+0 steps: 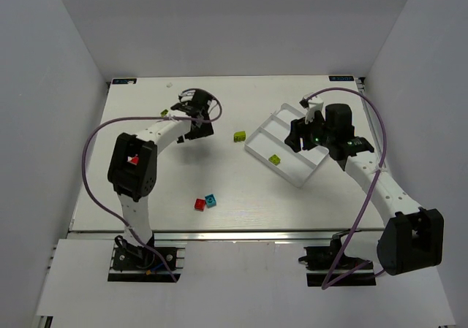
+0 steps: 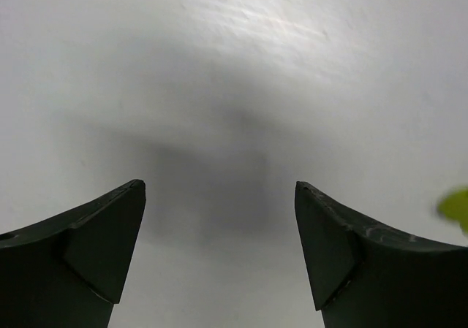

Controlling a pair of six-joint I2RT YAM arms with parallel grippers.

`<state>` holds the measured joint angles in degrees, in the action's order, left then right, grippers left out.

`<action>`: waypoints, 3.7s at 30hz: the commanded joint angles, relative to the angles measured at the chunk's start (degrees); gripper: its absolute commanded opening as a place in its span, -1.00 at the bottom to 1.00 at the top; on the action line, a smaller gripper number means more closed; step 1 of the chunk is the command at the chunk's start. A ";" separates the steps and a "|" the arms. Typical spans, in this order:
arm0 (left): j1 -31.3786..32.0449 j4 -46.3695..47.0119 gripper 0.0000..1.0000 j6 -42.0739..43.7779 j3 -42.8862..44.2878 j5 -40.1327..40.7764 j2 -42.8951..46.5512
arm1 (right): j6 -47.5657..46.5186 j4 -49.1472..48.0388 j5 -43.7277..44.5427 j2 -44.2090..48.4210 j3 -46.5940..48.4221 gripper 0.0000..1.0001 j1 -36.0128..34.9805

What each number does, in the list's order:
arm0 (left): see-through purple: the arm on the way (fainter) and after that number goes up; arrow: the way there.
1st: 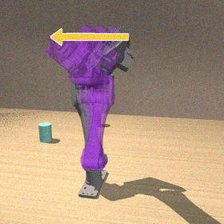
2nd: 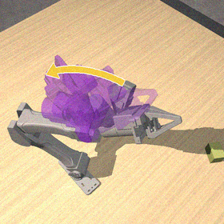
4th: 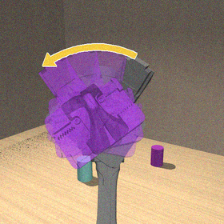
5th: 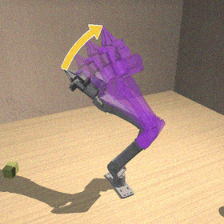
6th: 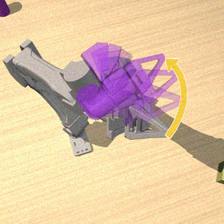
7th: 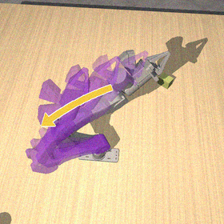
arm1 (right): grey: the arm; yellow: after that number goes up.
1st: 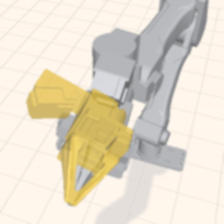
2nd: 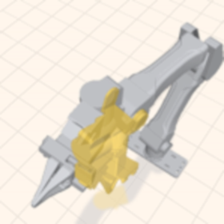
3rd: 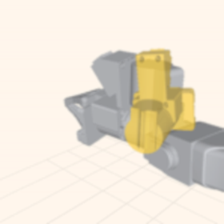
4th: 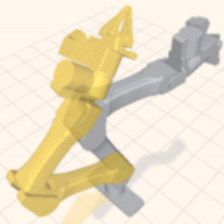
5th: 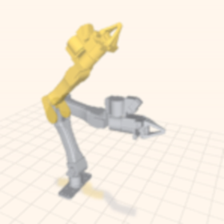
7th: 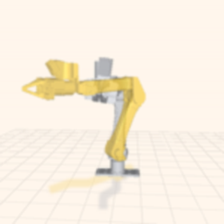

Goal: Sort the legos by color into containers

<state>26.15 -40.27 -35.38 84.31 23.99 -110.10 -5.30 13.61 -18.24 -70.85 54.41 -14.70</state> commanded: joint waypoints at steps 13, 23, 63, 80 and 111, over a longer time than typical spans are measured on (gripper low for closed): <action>-17.79 -10.26 0.93 -3.21 34.04 -3.33 -23.74 | -0.41 -0.33 -3.99 1.50 -0.54 0.29 1.16; -21.93 -8.78 0.82 -3.30 40.67 -3.07 -30.61 | -0.67 -0.25 -4.70 1.94 -0.71 0.29 1.95; 8.12 22.44 -0.47 14.37 6.82 -50.98 -5.47 | -6.48 0.28 -8.74 1.77 -1.24 -0.62 5.38; 8.92 17.86 -1.00 10.07 13.69 -32.18 -6.71 | -7.80 1.77 -14.37 1.77 -1.41 -0.29 8.63; 7.34 -13.43 0.94 -29.05 38.38 -10.01 -24.19 | -7.27 2.57 -16.74 1.68 -1.24 -0.29 10.92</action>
<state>34.33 -52.10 -62.65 119.83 14.61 -133.84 -12.47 16.53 -33.43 -70.17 53.45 -4.27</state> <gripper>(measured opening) 0.961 0.359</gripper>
